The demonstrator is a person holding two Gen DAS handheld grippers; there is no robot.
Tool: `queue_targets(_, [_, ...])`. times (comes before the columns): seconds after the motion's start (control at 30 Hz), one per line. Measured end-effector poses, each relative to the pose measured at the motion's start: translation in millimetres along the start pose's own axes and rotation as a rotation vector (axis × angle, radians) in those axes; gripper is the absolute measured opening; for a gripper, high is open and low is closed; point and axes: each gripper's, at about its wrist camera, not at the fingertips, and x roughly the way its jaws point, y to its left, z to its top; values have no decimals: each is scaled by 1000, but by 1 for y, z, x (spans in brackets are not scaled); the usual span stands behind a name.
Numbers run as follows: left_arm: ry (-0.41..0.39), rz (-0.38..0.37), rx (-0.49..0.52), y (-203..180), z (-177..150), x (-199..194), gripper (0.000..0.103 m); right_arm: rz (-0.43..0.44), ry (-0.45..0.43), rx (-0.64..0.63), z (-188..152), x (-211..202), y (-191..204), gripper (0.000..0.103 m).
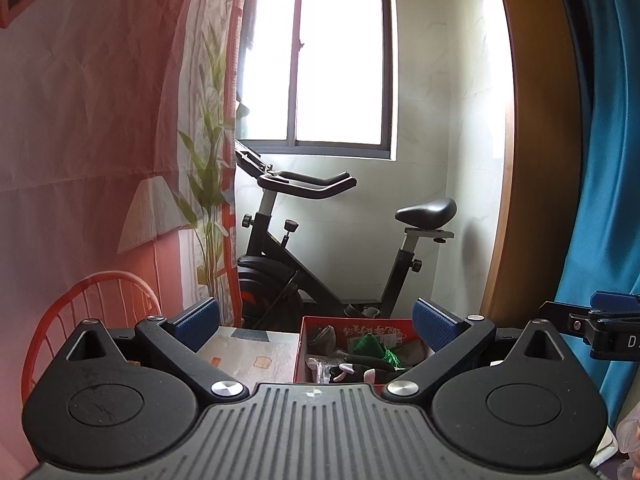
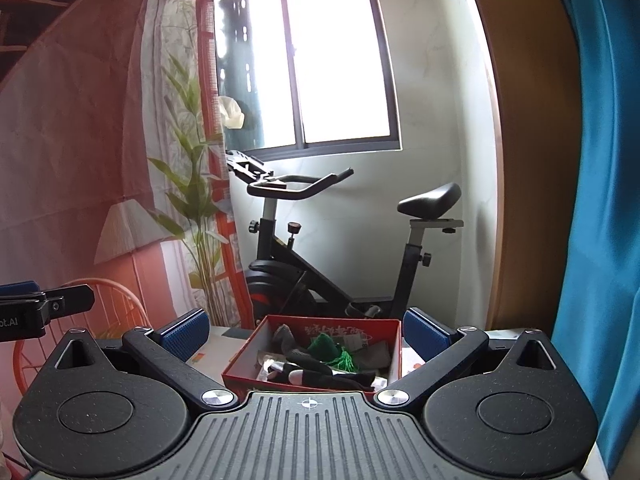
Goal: Organize soft objects
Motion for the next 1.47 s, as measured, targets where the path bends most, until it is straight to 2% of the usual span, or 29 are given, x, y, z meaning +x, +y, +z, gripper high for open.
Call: queue_targets(1.47, [23,-9,-16,10,-1,4,103,-31,-11,-19,-2,-4,-12,103])
